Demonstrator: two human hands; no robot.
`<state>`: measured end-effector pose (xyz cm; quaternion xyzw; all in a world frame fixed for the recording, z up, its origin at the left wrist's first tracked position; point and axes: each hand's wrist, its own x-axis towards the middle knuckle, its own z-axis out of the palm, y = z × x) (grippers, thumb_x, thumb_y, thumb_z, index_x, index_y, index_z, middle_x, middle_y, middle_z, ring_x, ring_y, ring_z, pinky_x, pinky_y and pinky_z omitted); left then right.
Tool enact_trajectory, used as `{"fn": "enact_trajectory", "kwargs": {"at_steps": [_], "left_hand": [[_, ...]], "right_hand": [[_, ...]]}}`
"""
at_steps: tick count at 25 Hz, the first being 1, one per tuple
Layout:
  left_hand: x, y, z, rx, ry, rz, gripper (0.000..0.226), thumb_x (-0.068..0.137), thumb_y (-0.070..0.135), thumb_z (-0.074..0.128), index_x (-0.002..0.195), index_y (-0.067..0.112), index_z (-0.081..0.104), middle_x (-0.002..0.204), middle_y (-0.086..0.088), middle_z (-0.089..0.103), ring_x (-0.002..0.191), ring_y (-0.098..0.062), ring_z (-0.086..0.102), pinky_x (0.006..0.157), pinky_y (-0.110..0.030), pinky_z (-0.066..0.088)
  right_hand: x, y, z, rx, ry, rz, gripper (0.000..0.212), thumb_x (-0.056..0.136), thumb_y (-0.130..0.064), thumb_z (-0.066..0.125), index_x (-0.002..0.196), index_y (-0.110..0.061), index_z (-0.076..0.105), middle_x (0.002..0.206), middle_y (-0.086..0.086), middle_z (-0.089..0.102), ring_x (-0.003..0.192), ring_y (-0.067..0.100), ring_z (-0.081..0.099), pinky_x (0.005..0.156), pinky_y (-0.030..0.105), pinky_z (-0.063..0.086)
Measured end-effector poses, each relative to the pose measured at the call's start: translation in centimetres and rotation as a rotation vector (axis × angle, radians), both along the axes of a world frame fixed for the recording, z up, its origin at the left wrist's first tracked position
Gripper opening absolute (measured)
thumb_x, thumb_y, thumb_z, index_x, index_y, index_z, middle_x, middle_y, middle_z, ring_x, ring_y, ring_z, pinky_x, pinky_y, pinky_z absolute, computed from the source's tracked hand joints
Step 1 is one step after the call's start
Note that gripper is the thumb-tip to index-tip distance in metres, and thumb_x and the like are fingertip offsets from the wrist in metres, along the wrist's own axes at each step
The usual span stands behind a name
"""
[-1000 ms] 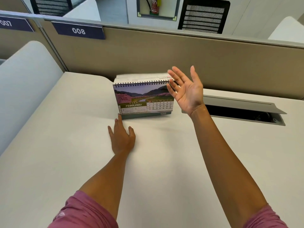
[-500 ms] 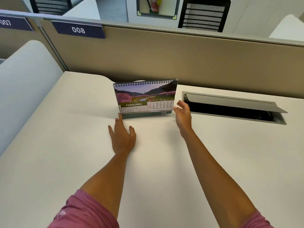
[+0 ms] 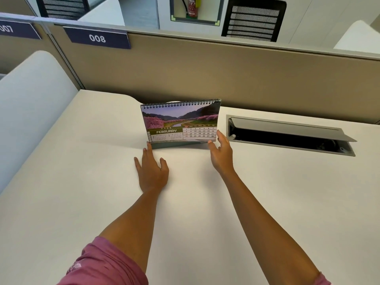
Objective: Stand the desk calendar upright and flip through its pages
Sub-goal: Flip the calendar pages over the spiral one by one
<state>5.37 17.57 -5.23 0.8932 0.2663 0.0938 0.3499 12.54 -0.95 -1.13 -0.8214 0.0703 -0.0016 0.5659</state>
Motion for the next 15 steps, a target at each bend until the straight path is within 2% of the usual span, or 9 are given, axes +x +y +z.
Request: {"fn": "enact_trajectory", "kwargs": {"at_steps": [2,6,10,12,15], "left_hand": [[0.01,0.01,-0.05,-0.005,0.006,0.006,0.065,0.099,0.028,0.046,0.156,0.022,0.016,0.161,-0.004,0.026,0.152,-0.026,0.010,0.125,-0.044,0.001],[0.10,0.01,0.03,-0.002,0.030,0.012,0.065,0.099,0.029,0.046,0.156,0.022,0.017,0.162,-0.004,0.025,0.152,-0.028,0.008,0.125,-0.046,0.004],[0.12,-0.05,0.00,-0.004,0.041,0.020,0.064,0.099,0.031,0.046,0.156,0.022,0.017,0.162,-0.004,0.024,0.152,-0.029,0.006,0.124,-0.046,0.005],[0.13,0.11,-0.25,-0.001,0.034,0.019,0.065,0.099,0.030,0.046,0.156,0.023,0.017,0.162,-0.004,0.024,0.152,-0.029,0.006,0.124,-0.044,0.002],[0.29,0.19,-0.60,0.005,0.030,0.012,0.065,0.099,0.031,0.046,0.156,0.022,0.017,0.162,-0.004,0.025,0.152,-0.027,0.008,0.123,-0.041,-0.001]], "right_hand": [[-0.43,0.17,0.07,0.057,-0.026,-0.081,0.045,0.096,-0.021,0.058,0.139,-0.014,0.050,0.143,0.007,0.051,0.128,0.021,0.049,0.100,0.032,0.046],[-0.82,0.08,0.15,0.108,-0.106,-0.246,0.035,0.088,-0.023,0.070,0.120,-0.011,0.065,0.120,0.007,0.067,0.100,0.015,0.064,0.076,0.013,0.051],[-0.80,-0.17,0.53,0.125,-0.128,-0.289,0.029,0.081,-0.021,0.077,0.105,-0.007,0.071,0.092,0.004,0.073,0.075,0.006,0.067,0.069,0.012,0.056],[-0.74,-0.15,0.68,0.103,-0.114,-0.293,0.028,0.080,-0.023,0.078,0.101,-0.006,0.073,0.091,0.003,0.073,0.069,0.000,0.065,0.068,0.012,0.055],[-0.65,-0.12,0.82,0.103,-0.080,-0.300,0.026,0.079,-0.023,0.079,0.099,-0.007,0.074,0.093,0.006,0.075,0.071,0.004,0.065,0.067,0.013,0.054]]}}
